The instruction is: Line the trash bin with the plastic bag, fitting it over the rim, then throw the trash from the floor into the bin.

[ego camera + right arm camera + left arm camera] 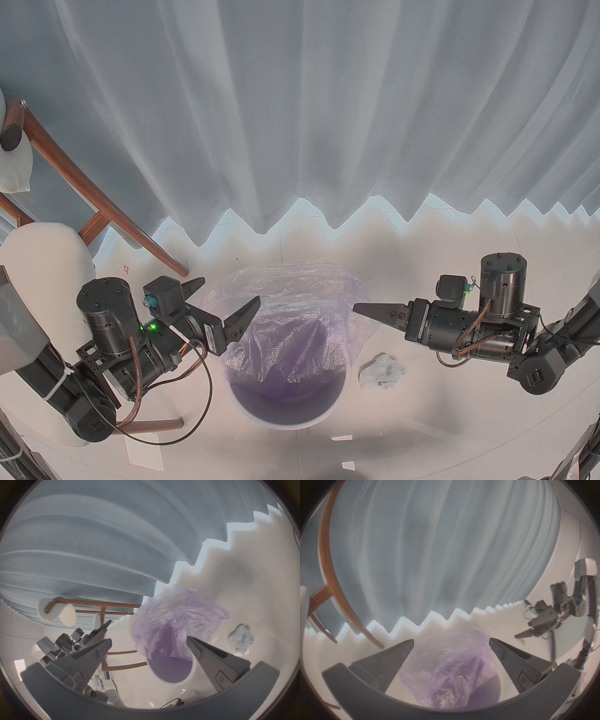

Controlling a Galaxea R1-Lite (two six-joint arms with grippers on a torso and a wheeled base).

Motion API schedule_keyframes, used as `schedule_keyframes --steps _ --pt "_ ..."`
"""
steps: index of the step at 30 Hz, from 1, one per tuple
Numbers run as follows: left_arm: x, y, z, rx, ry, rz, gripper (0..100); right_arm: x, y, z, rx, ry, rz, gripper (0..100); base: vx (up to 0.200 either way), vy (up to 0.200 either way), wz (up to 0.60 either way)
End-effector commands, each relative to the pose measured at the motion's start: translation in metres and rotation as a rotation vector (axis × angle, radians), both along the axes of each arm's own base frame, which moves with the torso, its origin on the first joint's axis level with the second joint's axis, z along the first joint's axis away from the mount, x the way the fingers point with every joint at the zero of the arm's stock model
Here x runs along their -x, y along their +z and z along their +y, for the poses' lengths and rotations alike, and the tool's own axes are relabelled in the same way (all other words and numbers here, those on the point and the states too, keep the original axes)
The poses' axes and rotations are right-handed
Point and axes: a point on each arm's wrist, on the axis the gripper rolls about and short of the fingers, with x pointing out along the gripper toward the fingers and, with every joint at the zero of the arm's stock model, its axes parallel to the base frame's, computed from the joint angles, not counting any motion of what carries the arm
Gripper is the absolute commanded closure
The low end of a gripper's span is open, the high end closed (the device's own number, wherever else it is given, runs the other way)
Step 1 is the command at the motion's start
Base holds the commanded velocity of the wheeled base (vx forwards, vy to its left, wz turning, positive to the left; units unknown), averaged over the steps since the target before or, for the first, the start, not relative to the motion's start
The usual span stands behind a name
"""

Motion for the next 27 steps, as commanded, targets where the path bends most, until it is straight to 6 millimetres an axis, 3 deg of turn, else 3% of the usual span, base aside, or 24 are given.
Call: schedule_keyframes --steps 1,4,6,12,15,19,23,27 --pt "0.004 0.005 0.013 0.078 -0.13 0.051 0 0.03 0.053 0.001 -0.056 0.044 -0.129 0 0.0 0.0 0.0" --pt "0.004 0.005 0.015 0.101 -0.151 0.067 0 0.033 0.059 0.0 -0.062 0.046 -0.143 0 0.0 0.0 0.0" --pt "0.012 0.008 0.019 0.199 -0.227 0.144 0 0.046 0.075 -0.005 -0.074 0.047 -0.173 0 0.0 0.0 0.0" --pt "0.028 0.0 0.027 0.178 -0.265 0.26 0 0.057 0.093 -0.01 -0.076 0.048 -0.189 0 0.0 0.0 0.0" --pt "0.019 0.003 0.024 0.176 -0.208 0.264 0 0.06 0.096 -0.011 -0.078 0.049 -0.203 0 0.0 0.0 0.0" --pt "0.011 0.013 0.001 0.301 -0.175 0.288 0 0.063 0.1 -0.013 -0.083 0.049 -0.218 0 0.0 0.0 0.0" --pt "0.027 0.017 -0.003 0.43 -0.214 0.41 0 0.064 0.101 -0.013 -0.085 0.049 -0.222 0 0.0 0.0 0.0" --pt "0.033 0.005 0.005 0.276 -0.229 0.401 0 0.064 0.101 -0.013 -0.084 0.048 -0.223 0 0.0 0.0 0.0"
